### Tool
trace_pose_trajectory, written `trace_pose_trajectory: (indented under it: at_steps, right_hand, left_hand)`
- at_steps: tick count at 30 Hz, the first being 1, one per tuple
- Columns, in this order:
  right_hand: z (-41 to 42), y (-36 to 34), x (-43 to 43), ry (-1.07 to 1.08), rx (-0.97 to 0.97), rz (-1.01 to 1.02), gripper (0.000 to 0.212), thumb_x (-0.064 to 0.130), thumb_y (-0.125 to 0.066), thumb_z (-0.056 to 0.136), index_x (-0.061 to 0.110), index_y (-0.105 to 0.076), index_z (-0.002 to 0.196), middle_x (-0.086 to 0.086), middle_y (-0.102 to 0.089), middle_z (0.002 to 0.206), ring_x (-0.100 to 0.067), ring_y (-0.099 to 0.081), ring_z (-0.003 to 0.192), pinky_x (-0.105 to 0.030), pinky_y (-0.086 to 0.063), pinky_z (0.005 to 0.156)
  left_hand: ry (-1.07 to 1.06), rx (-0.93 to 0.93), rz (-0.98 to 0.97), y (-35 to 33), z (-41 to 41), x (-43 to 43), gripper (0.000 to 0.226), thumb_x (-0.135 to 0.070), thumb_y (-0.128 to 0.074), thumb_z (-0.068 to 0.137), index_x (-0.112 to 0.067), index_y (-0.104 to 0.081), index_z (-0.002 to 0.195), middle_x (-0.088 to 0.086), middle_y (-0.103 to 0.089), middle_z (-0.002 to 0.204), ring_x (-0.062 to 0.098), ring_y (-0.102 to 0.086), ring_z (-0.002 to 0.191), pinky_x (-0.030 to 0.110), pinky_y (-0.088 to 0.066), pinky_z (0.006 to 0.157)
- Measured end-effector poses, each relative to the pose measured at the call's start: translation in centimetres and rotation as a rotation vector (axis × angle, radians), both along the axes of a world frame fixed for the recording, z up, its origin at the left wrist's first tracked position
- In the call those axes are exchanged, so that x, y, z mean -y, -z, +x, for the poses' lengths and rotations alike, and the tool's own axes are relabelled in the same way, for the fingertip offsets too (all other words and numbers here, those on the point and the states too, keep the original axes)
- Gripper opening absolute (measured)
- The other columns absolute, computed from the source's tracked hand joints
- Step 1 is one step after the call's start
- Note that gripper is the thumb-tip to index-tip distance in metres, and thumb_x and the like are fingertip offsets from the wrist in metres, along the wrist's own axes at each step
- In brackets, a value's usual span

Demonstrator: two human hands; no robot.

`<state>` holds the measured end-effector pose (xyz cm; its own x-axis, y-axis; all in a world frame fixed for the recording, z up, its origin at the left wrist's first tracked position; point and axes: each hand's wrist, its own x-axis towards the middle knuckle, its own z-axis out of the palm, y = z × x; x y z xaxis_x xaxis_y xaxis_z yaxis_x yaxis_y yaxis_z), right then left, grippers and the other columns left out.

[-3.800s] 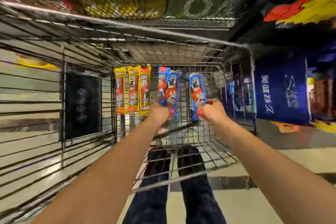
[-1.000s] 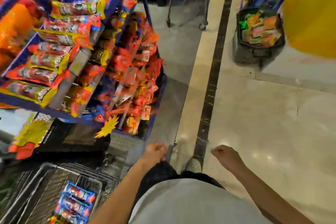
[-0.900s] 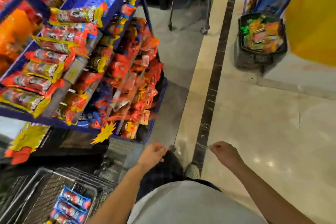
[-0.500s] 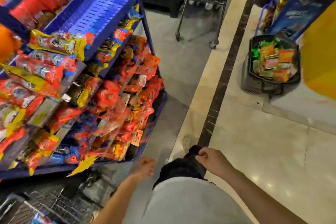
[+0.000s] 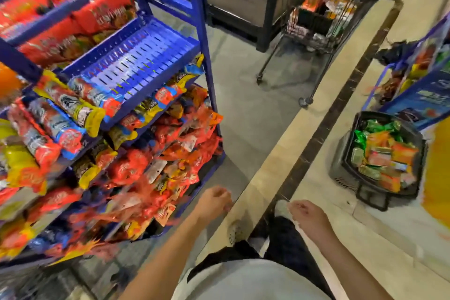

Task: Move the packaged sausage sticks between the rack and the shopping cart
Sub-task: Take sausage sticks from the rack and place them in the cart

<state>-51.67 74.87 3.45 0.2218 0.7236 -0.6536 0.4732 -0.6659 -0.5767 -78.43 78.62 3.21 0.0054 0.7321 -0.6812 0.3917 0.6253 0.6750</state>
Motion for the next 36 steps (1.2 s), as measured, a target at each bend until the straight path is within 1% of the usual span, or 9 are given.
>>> trace_pose_trajectory:
  at_steps: [7, 9, 12, 16, 19, 21, 26, 32, 36]
  right_hand:
    - [-2.0, 1.9, -9.9, -0.225, -0.001, -0.099, 0.013, 0.041, -0.059, 0.087, 0.03, -0.067, 0.089, 0.006, -0.069, 0.09, -0.017, -0.065, 0.09, -0.043, -0.055, 0.087]
    - [-3.5, 1.7, -14.0, -0.34, 0.001, -0.085, 0.021, 0.039, -0.054, 0.09, 0.024, -0.066, 0.098, 0.004, -0.068, 0.093, -0.02, -0.064, 0.091, -0.041, -0.054, 0.085]
    - [-6.4, 0.0, -21.1, -0.404, -0.063, -0.015, 0.033, 0.038, -0.059, 0.09, 0.02, -0.061, 0.118, 0.002, -0.064, 0.109, -0.02, -0.061, 0.1, -0.034, -0.049, 0.086]
    - [-11.4, -3.4, -31.2, -0.318, -0.302, 0.09, 0.049, 0.04, -0.068, 0.084, 0.016, -0.058, 0.125, -0.003, -0.065, 0.102, -0.017, -0.061, 0.082, -0.038, -0.056, 0.072]
    - [-15.7, -5.7, -36.3, -0.296, -0.531, 0.12, 0.028, 0.023, -0.058, 0.096, 0.018, -0.053, 0.122, -0.002, -0.061, 0.09, -0.012, -0.057, 0.069, -0.026, -0.052, 0.055]
    - [-18.1, -6.7, -38.1, -0.3, -0.708, 0.057, 0.031, 0.018, -0.055, 0.098, 0.025, -0.046, 0.126, -0.005, -0.06, 0.094, -0.02, -0.056, 0.069, -0.022, -0.046, 0.044]
    - [-21.2, -7.6, -39.6, -0.327, -0.758, -0.099, 0.044, 0.026, -0.057, 0.096, 0.033, -0.04, 0.137, -0.003, -0.059, 0.112, -0.021, -0.064, 0.083, -0.029, -0.056, 0.063]
    - [-22.7, -7.8, -41.6, -0.127, -0.762, -0.191, 0.024, 0.03, -0.065, 0.092, 0.013, -0.06, 0.109, -0.01, -0.068, 0.103, -0.023, -0.07, 0.087, -0.031, -0.058, 0.07]
    - [-23.6, -7.7, -42.7, -0.141, -0.738, -0.188, 0.021, 0.029, -0.068, 0.09, 0.013, -0.061, 0.101, -0.011, -0.069, 0.101, -0.023, -0.072, 0.081, -0.032, -0.06, 0.066]
  left_hand:
    - [-0.254, -0.052, -0.026, -0.4, -1.4, -3.0, 0.021, -0.026, -0.054, 0.098, -0.014, -0.064, 0.084, 0.008, -0.069, 0.081, 0.011, -0.065, 0.063, 0.028, -0.056, 0.065]
    - [-0.427, -0.02, 0.027, -1.2, -1.8, -4.7, 0.018, -0.022, -0.053, 0.098, -0.011, -0.065, 0.09, 0.002, -0.068, 0.077, 0.002, -0.063, 0.056, 0.019, -0.051, 0.056]
    - [-0.753, -0.055, 0.111, -2.8, -3.0, -8.5, 0.015, -0.025, -0.056, 0.097, -0.015, -0.063, 0.088, 0.003, -0.069, 0.077, 0.015, -0.064, 0.067, 0.031, -0.052, 0.065]
    - [-1.165, -0.098, 0.323, -6.5, -4.6, -14.3, 0.017, -0.027, -0.062, 0.093, -0.014, -0.058, 0.103, 0.01, -0.066, 0.09, 0.015, -0.064, 0.064, 0.023, -0.05, 0.052]
    - [-1.312, -0.239, 0.355, -8.1, -6.1, -17.6, 0.06, -0.046, -0.066, 0.086, -0.007, -0.049, 0.127, -0.002, -0.059, 0.117, 0.017, -0.059, 0.102, 0.025, -0.045, 0.09]
    - [-1.391, -0.256, 0.278, -8.1, -6.5, -19.0, 0.095, -0.072, -0.065, 0.071, -0.01, -0.037, 0.138, 0.005, -0.058, 0.13, 0.027, -0.059, 0.113, 0.043, -0.046, 0.102]
    - [-1.433, -0.247, 0.172, -8.4, -5.9, -21.3, 0.088, -0.051, -0.059, 0.088, -0.014, -0.013, 0.153, 0.011, -0.041, 0.147, 0.031, -0.044, 0.132, 0.043, -0.038, 0.108]
    - [-1.547, -0.094, 0.231, -8.8, -6.3, -23.1, 0.064, -0.045, -0.064, 0.087, -0.031, -0.028, 0.139, 0.007, -0.064, 0.115, 0.026, -0.072, 0.087, 0.044, -0.056, 0.088]
    - [-1.622, 0.002, 0.236, -9.3, -6.3, -23.9, 0.052, -0.034, -0.066, 0.09, -0.025, -0.036, 0.132, 0.007, -0.063, 0.096, 0.025, -0.068, 0.07, 0.037, -0.061, 0.075]
